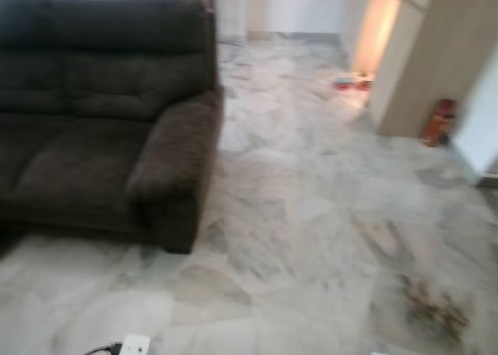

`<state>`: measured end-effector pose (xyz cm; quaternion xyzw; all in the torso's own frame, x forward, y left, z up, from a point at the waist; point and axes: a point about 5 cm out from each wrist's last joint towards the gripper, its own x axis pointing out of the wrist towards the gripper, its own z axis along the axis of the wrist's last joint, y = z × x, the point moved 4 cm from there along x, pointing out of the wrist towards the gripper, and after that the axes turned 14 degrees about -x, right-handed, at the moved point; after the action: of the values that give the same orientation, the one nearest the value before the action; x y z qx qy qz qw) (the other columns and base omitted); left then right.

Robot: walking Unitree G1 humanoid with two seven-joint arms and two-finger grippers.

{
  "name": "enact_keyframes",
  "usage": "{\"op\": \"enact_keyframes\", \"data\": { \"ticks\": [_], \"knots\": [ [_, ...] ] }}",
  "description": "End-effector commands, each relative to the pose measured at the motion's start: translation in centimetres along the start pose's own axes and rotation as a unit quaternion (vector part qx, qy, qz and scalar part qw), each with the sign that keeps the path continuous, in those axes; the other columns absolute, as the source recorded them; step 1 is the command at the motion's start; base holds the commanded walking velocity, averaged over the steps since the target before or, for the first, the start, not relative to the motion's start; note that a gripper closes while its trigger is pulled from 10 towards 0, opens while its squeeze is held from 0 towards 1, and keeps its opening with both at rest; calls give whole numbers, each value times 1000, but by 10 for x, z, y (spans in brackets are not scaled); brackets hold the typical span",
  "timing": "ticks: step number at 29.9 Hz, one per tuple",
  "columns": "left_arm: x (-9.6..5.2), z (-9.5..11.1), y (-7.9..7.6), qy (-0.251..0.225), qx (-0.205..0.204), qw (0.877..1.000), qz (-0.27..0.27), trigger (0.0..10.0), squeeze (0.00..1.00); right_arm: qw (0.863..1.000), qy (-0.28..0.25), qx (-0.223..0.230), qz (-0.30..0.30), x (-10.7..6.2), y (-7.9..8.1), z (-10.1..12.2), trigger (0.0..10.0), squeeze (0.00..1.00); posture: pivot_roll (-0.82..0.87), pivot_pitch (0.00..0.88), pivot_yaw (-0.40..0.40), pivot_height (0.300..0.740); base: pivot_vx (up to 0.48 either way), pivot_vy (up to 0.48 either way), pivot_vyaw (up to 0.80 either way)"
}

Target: Move the pillow to the sofa from floor

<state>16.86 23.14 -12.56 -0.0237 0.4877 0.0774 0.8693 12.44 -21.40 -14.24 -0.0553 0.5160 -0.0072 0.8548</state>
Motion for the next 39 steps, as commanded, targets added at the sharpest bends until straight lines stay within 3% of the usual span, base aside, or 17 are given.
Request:
{"op": "enact_keyframes", "data": {
  "ticks": [1, 9, 17, 39],
  "knots": [
    [0, -1, 2, 0, 0, 1000, 3, 10000, 0, 1000, -12, 0, 5, 2, 4, 8, 10000, 0, 64, 0, -49, 740, 0, 0, 800],
    [0, 0, 3, -1, -2, 1000, 4, 10000, 0, 1000, -11, 2, 4, 2, 5, 8, 10000, 0, 65, 0, -46, 740, 0, 0, 764],
    [-1, 1, 4, -7, -7, 1000, 6, 10000, 0, 999, -11, 31, 2, 2, 6, 7, 10000, 0, 66, 0, -42, 740, 0, 0, 0],
    [-1, -2, 3, 0, -19, 1000, 8, 10000, 0, 1000, -7, 22, -1, 1, 3, 5, 10000, 0, 65, 0, -51, 740, 0, 13, 0]
  ]
}}
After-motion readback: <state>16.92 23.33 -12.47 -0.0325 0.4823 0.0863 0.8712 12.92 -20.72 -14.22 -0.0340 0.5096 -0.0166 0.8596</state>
